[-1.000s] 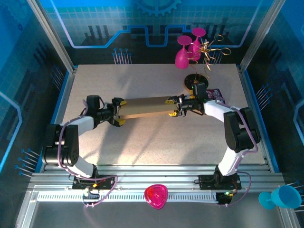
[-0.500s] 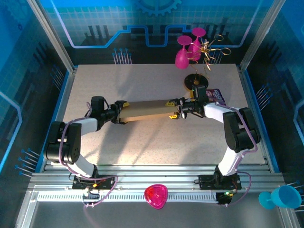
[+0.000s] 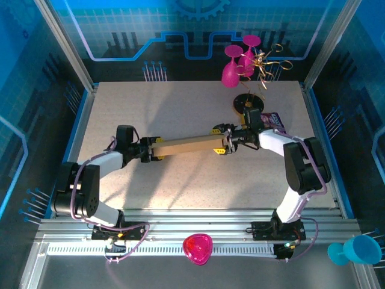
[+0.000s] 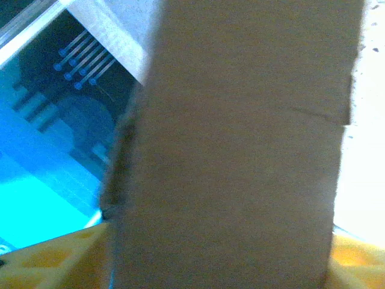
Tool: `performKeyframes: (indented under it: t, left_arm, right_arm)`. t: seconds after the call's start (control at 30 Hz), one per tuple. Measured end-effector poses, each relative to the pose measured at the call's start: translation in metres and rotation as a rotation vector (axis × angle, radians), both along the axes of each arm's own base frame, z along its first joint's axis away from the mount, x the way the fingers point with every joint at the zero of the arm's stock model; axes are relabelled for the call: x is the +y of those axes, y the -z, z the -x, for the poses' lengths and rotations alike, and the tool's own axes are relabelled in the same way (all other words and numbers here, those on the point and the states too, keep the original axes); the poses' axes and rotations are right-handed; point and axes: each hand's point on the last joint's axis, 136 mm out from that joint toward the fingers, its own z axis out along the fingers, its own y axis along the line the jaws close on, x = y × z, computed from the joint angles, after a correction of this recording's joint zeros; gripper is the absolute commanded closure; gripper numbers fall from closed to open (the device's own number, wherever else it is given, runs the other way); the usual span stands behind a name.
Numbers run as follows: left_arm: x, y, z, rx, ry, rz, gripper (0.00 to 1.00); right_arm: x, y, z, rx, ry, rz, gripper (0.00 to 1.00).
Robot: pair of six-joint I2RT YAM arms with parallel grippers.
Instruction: Fold the paper box
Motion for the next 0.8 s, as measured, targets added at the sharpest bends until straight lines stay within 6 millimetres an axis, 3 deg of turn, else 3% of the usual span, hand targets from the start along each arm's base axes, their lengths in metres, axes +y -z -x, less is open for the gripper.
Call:
performKeyframes:
  t: [0.2, 0.47, 0.67, 0.8]
  left_arm:
    - [0.012, -0.009, 0.006, 0.106, -0.051, 0.018, 1.0]
    - [0.024, -0.011, 0.022, 0.217, -0.039, 0.007, 1.0]
    - [0.032, -0.012, 0.032, 0.284, -0.025, 0.011, 1.0]
    - [0.036, -0.011, 0.039, 0.324, -0.023, 0.018, 1.0]
  right_arm:
    - [-0.008, -0.05, -0.003, -0.181, -0.084, 0.094, 0.09]
    - [-0.039, -0.103, 0.0, -0.391, -0.105, 0.182, 0.08]
    - [-0.059, -0.119, 0.001, -0.596, -0.174, 0.346, 0.28]
    - [-0.06, -0.118, 0.007, -0.777, -0.324, 0.535, 0.44]
